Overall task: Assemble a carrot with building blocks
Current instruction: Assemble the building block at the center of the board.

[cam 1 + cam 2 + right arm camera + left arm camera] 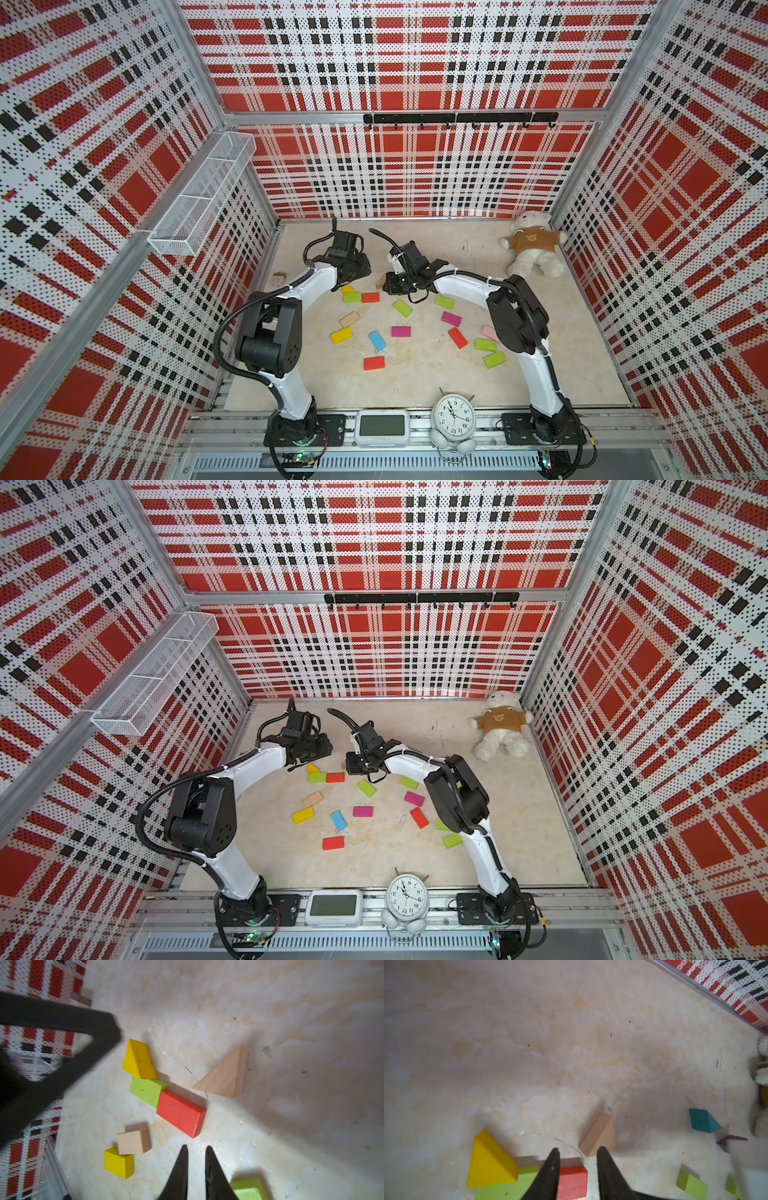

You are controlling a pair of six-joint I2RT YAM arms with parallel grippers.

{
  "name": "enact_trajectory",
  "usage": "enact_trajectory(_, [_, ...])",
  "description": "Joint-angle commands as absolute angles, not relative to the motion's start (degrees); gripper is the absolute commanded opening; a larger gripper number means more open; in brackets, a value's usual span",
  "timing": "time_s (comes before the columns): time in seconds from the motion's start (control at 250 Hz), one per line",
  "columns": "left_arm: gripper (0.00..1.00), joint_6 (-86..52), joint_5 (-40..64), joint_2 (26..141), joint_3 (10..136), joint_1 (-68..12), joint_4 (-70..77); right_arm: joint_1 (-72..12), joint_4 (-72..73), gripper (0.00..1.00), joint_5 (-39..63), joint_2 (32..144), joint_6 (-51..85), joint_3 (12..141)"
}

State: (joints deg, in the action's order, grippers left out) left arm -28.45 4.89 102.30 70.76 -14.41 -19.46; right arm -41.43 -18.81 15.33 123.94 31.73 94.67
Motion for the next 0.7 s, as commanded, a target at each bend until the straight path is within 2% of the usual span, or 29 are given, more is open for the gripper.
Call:
enact_trajectory(0.0, [0.33, -27.34, 5.42, 105.61, 73.83, -15.86, -19.99, -38.89, -13.30, 0.18, 15.96, 121.35, 33.82, 92.73])
enact_trajectory(0.464, [0.23, -26.34, 6.37, 113.06, 76.91, -16.50, -19.78, -36.94, -14.09, 0.16, 16.40, 134.20, 34.69, 103.56])
enact_trajectory(0.696, [0.22, -25.86, 6.95, 114.25, 76.77, -16.52, -19.85, -37.09, -14.50, 0.17, 17.31, 137.10, 35.36, 105.58])
